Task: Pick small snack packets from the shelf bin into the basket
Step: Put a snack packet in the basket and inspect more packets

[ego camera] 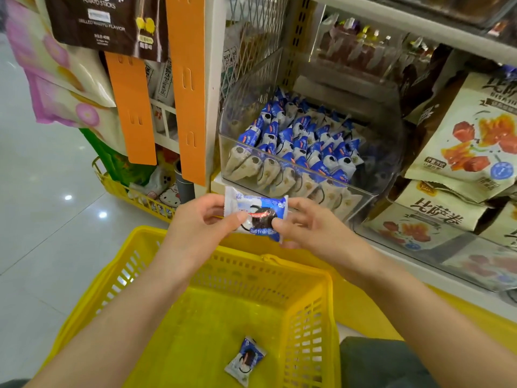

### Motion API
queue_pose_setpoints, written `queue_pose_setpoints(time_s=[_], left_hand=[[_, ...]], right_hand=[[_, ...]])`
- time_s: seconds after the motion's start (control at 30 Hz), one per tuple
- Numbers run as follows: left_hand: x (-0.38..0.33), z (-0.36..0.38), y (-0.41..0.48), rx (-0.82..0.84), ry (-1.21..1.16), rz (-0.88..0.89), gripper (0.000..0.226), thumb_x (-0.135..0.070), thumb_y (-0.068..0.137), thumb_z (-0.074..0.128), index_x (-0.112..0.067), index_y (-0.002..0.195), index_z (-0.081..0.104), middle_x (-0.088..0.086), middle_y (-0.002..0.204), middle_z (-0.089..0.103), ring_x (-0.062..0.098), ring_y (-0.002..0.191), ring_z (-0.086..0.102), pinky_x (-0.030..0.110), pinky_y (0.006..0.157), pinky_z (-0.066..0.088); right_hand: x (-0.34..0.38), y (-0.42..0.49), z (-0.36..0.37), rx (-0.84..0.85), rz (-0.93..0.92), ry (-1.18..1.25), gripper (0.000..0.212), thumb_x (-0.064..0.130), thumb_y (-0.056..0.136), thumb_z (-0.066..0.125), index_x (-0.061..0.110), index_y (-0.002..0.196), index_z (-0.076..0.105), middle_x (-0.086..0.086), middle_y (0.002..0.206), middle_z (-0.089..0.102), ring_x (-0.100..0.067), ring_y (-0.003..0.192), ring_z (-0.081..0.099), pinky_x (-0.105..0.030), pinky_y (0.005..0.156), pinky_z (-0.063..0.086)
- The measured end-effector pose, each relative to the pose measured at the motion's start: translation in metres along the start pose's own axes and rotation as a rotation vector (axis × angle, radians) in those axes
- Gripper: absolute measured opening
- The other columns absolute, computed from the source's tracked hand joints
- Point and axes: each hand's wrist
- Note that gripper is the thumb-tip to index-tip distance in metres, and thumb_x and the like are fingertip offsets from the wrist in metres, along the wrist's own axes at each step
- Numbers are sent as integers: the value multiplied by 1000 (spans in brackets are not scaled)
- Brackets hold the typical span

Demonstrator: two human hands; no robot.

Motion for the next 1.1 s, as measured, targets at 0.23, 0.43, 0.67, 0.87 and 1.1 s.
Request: queue_pose_setpoints(time_s=[0.23, 0.43, 0.67, 0.87, 1.1], left_hand=[[5, 5, 2, -112, 55, 56, 10, -14, 81, 68, -11, 91, 65, 2, 81, 72, 4, 68, 65, 16, 65, 52], [4, 10, -4, 50, 322, 168, 13, -20, 74, 74, -26, 71, 63, -7, 71, 69, 5, 67, 63, 19, 62, 46], [8, 12, -2, 69, 259, 98, 13, -30, 78, 69, -28, 89, 63, -8, 81, 71, 2, 74, 65, 15, 65, 49], [3, 12, -1, 35, 163, 146, 17, -24, 87, 59, -18, 72, 65, 2, 71, 70, 22, 73, 66, 41, 73, 55], [4, 14, -1, 45, 168, 181, 20, -25, 89, 56, -21, 69, 61, 14, 72, 65, 38, 75, 59, 54, 72, 51]], right_hand=[[-13, 3, 7, 10, 87, 1, 16, 16, 87, 62, 17, 94, 48, -14, 102, 68, -8, 72, 63, -20, 66, 54], [-19, 0, 13, -88, -323, -525, 48, 45, 83, 59, 29, 125, 45, 20, 115, 54, 7, 107, 50, -15, 89, 42], [-11, 3, 12, -180, -352, -368, 13, 34, 84, 63, 23, 80, 66, 5, 75, 70, -6, 71, 65, -23, 64, 53], [-7, 5, 14, -213, -356, -220, 5, 21, 85, 64, 17, 86, 66, 5, 83, 70, -6, 79, 66, -33, 73, 55], [-10, 1, 16, -317, -643, -556, 7, 25, 86, 63, 19, 89, 66, 15, 85, 55, -3, 81, 55, -21, 68, 50]])
Point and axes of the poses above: each hand's wrist, its own y-axis towards the middle knuckle, its own z-axis out of the palm, x = y × z
